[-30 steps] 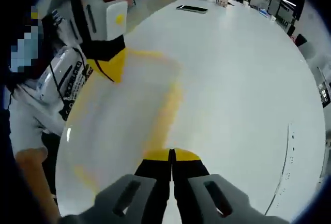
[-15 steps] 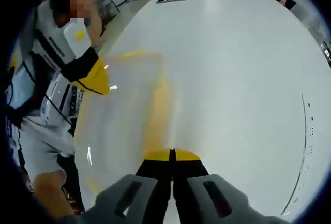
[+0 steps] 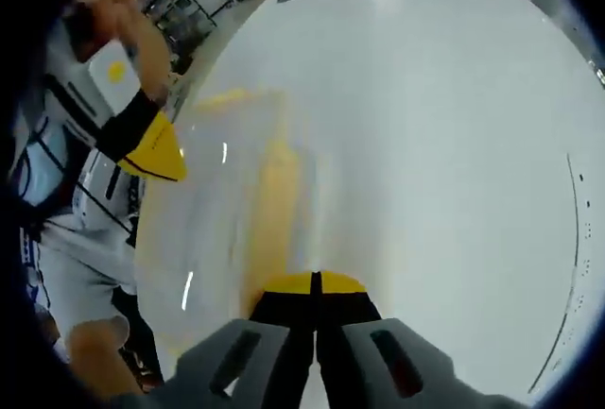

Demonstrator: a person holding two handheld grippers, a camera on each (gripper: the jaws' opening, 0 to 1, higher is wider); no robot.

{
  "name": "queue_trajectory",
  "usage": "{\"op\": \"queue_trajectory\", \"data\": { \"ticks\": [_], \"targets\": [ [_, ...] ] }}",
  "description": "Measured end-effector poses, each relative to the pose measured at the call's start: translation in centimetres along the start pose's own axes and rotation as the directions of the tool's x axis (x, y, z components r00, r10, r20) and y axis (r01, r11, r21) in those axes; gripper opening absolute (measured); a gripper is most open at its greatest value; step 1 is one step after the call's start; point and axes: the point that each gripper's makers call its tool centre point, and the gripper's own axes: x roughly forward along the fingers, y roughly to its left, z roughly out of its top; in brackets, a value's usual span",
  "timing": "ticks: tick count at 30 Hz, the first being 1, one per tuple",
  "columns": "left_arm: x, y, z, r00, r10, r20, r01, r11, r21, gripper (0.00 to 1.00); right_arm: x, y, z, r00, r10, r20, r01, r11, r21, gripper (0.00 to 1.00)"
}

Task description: Snap each plastic latch of the storage box into its locked position after aligning the lid with the box until every specified latch is closed and the lid sits flush.

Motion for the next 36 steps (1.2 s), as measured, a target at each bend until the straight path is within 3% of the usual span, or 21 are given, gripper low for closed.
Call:
{"op": "queue_trajectory", "data": {
  "ticks": [10,12,25,27,29,36],
  "targets": [
    [-0.4,-0.2,-0.2,0.999,0.001,-0.038,-0.001,1.0,0.0,0.0,0.7,0.0,0.5,0.999,-0.002,0.037,0.002,1.0,0.012,0.0],
    [-0.4,-0.4,-0.3,0.999,0.0,-0.037,0.0,1.0,-0.002,0.0,1.1,-0.1,0.5,0.999,0.032,0.039,-0.035,0.996,0.078,0.0],
    [-0.5,-1.1,-0.5,0.999,-0.027,-0.039,0.026,1.0,-0.013,0.0,1.5,0.6,0.6,0.994,0.07,0.087,-0.081,0.989,0.126,0.0],
    [-0.5,-1.3,-0.5,0.999,-0.025,-0.035,0.025,1.0,-0.002,0.0,1.5,0.5,0.7,0.994,0.058,0.095,-0.068,0.991,0.112,0.0],
    [-0.6,-1.2,-0.4,0.999,-0.002,-0.039,0.004,0.999,0.051,0.0,1.1,0.0,1.1,0.993,-0.009,0.12,0.004,0.999,0.042,0.0],
    [-0.5,-0.9,-0.4,0.999,0.003,-0.044,-0.001,0.999,0.041,0.0,-0.9,0.4,0.8,0.994,-0.073,0.083,0.078,0.995,-0.059,0.0]
  ]
}}
